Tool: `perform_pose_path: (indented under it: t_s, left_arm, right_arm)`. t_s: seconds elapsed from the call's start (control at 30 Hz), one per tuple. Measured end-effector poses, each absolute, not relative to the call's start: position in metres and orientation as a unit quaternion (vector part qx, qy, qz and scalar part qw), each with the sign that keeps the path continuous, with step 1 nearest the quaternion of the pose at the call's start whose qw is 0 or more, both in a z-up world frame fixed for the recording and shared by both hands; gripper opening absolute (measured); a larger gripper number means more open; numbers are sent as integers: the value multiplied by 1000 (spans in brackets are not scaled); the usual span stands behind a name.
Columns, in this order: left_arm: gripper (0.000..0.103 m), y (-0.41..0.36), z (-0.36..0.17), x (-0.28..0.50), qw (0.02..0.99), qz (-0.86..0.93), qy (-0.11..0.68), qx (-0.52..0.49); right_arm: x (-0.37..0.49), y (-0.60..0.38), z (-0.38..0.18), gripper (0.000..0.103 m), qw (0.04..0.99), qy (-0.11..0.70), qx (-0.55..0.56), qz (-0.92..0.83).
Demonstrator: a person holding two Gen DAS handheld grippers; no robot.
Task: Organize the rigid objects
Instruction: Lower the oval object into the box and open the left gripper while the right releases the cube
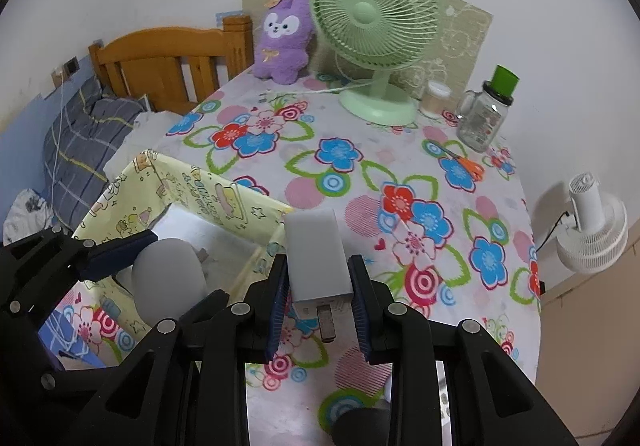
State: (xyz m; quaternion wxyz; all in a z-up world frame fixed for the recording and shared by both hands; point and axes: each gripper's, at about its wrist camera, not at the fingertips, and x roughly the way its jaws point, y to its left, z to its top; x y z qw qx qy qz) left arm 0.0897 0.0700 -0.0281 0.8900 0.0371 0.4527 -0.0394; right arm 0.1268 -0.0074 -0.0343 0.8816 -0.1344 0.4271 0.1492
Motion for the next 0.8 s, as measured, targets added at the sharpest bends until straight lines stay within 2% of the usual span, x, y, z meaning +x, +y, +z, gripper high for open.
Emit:
perform_pose_path:
  t_s: [0.77,0.8]
  left_arm:
    - [57,127,-57,104,871,-44,489,6]
    - [57,128,-59,105,870,-45,492,6]
  right_arm:
    - [146,53,-63,32,853,467,-162,166]
    - [147,55,-67,29,850,473,-160,169]
